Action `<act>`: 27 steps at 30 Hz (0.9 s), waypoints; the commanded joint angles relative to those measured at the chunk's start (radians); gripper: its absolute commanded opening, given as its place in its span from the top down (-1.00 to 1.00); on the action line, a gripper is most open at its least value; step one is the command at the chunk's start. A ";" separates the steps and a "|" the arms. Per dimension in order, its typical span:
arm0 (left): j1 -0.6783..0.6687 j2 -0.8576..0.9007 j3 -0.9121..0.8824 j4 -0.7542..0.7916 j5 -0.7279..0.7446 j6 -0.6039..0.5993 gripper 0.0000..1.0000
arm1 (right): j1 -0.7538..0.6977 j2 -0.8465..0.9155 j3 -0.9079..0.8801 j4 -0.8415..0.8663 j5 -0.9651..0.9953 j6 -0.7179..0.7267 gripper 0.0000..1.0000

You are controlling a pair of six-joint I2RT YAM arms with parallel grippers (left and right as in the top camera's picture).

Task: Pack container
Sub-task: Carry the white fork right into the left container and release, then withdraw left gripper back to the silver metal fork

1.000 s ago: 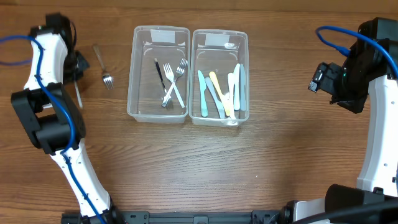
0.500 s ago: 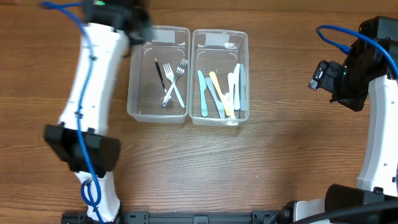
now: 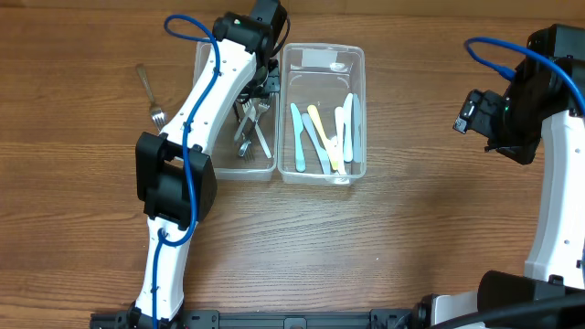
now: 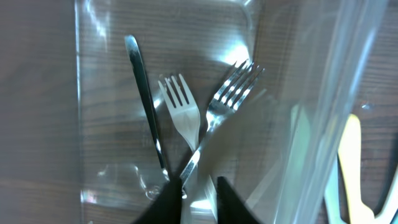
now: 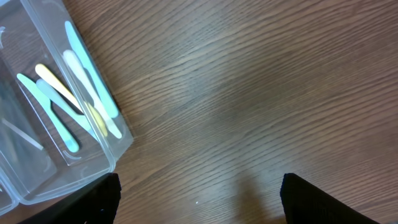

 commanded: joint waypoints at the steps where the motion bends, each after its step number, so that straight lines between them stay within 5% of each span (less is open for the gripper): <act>1: 0.003 -0.016 0.006 0.000 0.012 -0.004 0.05 | 0.000 -0.010 0.002 0.003 -0.003 0.000 -0.70; 7: 0.004 -0.080 0.041 -0.018 -0.018 0.024 -0.26 | 0.000 -0.010 0.002 0.003 -0.003 0.000 -0.70; 8: 0.005 -0.103 0.058 -0.022 -0.042 0.026 -0.40 | 0.000 -0.010 0.002 0.003 -0.003 0.000 -0.70; 10: 0.012 -0.165 0.100 -0.033 -0.113 0.025 -1.00 | 0.000 -0.010 0.002 0.003 -0.003 0.000 -0.70; 18: 0.198 -0.341 0.146 -0.063 -0.177 -0.061 -1.00 | 0.000 -0.010 0.002 0.007 -0.002 0.000 -0.71; 27: 0.464 -0.151 0.142 -0.142 -0.041 -0.150 -1.00 | 0.000 -0.010 0.002 0.010 -0.002 0.000 -0.72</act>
